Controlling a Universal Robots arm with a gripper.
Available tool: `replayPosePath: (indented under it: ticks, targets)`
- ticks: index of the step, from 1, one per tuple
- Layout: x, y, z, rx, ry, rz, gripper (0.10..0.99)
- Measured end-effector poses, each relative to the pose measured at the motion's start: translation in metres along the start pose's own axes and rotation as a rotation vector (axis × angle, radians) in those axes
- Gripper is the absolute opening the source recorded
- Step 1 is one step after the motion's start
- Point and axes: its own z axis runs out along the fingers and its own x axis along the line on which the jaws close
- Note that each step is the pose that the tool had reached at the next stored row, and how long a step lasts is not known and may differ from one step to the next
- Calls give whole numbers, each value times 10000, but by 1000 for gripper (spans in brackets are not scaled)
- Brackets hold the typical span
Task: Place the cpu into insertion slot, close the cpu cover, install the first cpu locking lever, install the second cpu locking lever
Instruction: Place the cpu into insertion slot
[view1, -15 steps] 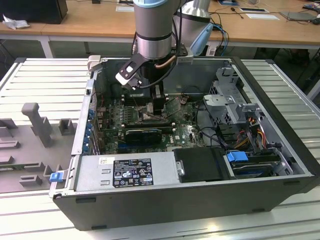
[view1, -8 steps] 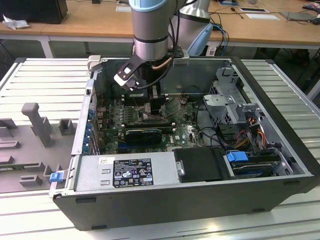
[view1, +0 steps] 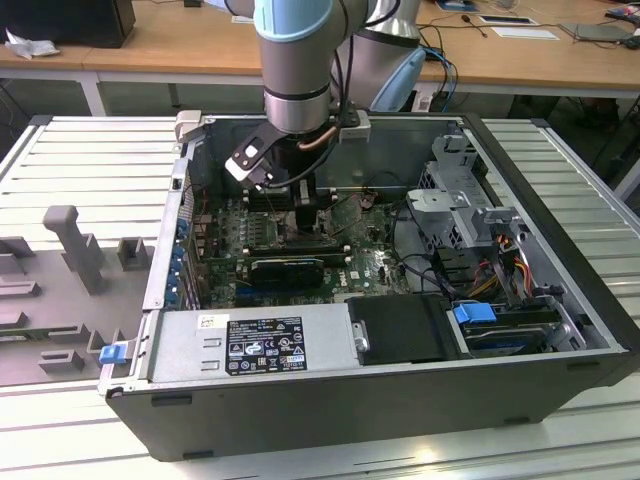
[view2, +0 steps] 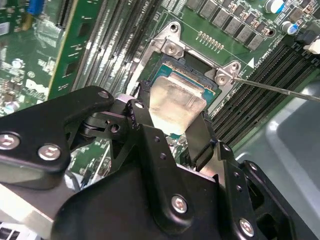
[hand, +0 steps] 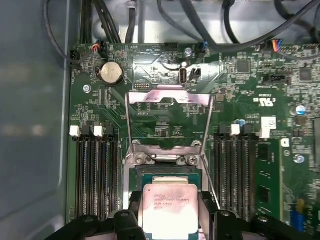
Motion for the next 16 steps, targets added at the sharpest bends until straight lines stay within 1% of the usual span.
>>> replayPosePath:
  ticks: [4, 10, 16]
  targets:
    - [13, -5, 66, 1, -2, 37, 529]
    - [23, -9, 114, -2, -12, 148, 529]
    - [23, -10, 123, -1, -14, 148, 529]
